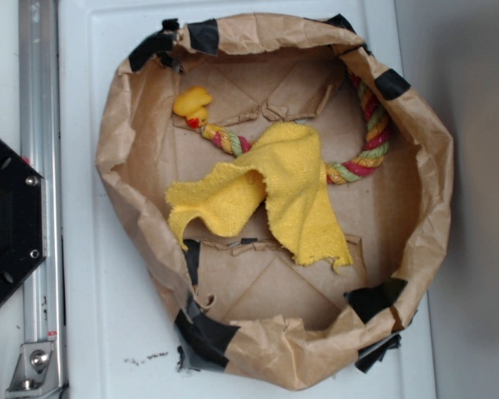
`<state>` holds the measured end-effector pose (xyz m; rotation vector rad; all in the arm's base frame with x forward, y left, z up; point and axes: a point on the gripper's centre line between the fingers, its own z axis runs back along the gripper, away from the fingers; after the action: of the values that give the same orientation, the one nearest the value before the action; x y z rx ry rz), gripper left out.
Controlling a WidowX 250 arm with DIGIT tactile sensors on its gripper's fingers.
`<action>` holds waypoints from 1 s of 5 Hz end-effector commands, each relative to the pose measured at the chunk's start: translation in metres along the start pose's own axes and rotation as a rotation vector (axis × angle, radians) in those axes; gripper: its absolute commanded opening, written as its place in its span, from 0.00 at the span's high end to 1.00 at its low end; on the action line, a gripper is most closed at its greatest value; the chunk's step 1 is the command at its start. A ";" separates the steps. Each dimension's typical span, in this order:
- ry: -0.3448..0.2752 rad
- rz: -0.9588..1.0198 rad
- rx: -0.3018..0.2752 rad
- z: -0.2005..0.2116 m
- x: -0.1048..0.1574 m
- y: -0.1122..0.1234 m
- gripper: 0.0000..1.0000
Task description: Grab the yellow cloth.
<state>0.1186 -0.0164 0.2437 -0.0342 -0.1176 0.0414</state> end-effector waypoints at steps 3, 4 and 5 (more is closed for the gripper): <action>0.034 -0.035 0.187 -0.075 0.056 0.027 0.00; 0.093 -0.067 0.205 -0.111 0.087 0.037 0.00; 0.134 -0.099 0.201 -0.156 0.122 0.042 0.00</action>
<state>0.2504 0.0224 0.0866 0.1675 0.0813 -0.0627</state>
